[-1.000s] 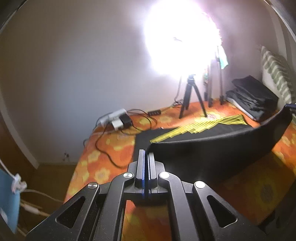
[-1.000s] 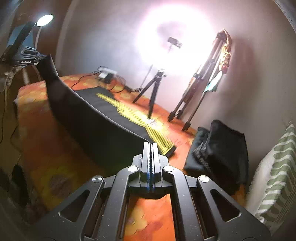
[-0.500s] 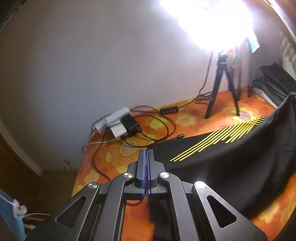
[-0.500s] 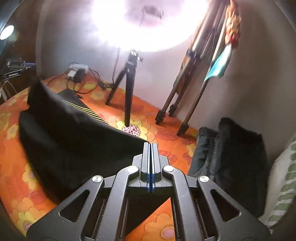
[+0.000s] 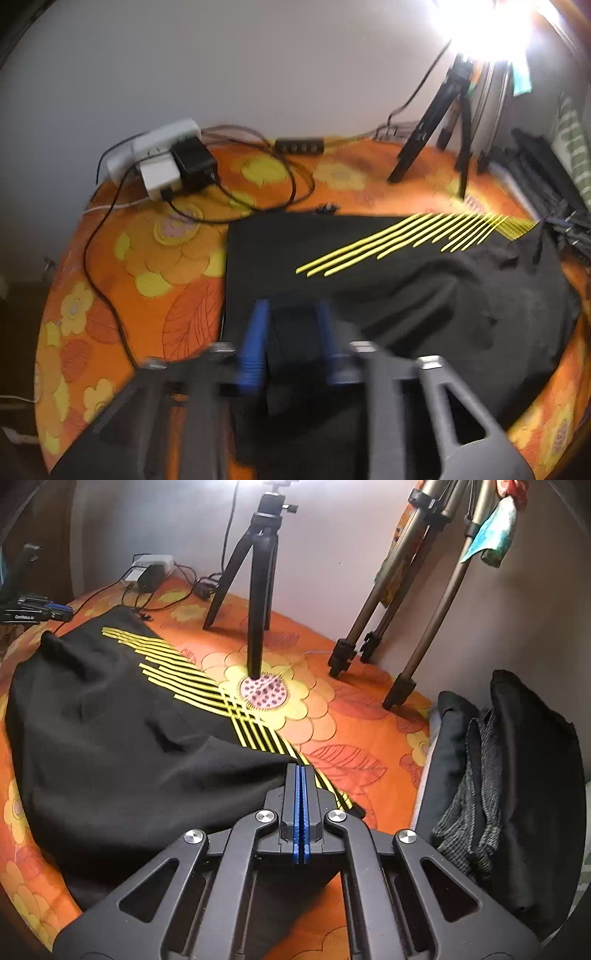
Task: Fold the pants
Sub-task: 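Lift the held cuffs with both grippers and fold the legs toward the striped waistband, then lay the legs down on the pants and open both grippers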
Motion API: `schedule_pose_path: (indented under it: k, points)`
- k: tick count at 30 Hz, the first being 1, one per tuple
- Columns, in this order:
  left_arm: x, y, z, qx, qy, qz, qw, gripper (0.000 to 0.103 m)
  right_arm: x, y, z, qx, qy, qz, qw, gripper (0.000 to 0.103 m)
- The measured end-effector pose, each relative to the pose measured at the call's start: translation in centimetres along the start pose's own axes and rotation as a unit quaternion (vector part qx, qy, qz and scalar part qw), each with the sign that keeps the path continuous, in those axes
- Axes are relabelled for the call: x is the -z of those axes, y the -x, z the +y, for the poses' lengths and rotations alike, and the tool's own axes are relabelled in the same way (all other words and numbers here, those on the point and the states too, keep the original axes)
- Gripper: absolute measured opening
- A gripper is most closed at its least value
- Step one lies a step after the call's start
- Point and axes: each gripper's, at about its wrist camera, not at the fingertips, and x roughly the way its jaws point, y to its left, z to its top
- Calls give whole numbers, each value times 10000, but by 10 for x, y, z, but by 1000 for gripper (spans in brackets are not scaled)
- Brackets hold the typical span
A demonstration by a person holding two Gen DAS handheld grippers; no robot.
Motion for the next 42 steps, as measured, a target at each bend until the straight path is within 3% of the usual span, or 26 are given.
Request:
schedule_pose_path:
  k: [8,16,18,20,23,27,35,42]
  points:
    - [3,-25,-3,-280,-294,185,9990,44,6,-3,1,-87,4,49,10000,0]
    - [-2,-33,1,-197,-333,77,9992,44,9,-8,3,-100,61,110,9999,1]
    - [-2,-34,1,-87,-302,40,9995,40,9,-10,4,-91,68,110,9999,0]
    - [0,-34,0,80,-305,-23,9995,23,9,-11,4,-102,59,112,9999,1]
    - [3,-33,-12,25,-562,-122,9983,6,10,-12,5,-110,57,117,9999,1]
    - [5,-27,-21,-182,-673,-236,9973,4,12,-12,4,-128,-6,135,9998,1]
    - [-13,22,-6,-593,-449,-937,9928,4,10,7,-2,-187,-112,26,9998,1]
    - [-42,12,-5,-902,-600,-965,9894,4,-10,2,-5,0,-94,-68,9999,0]
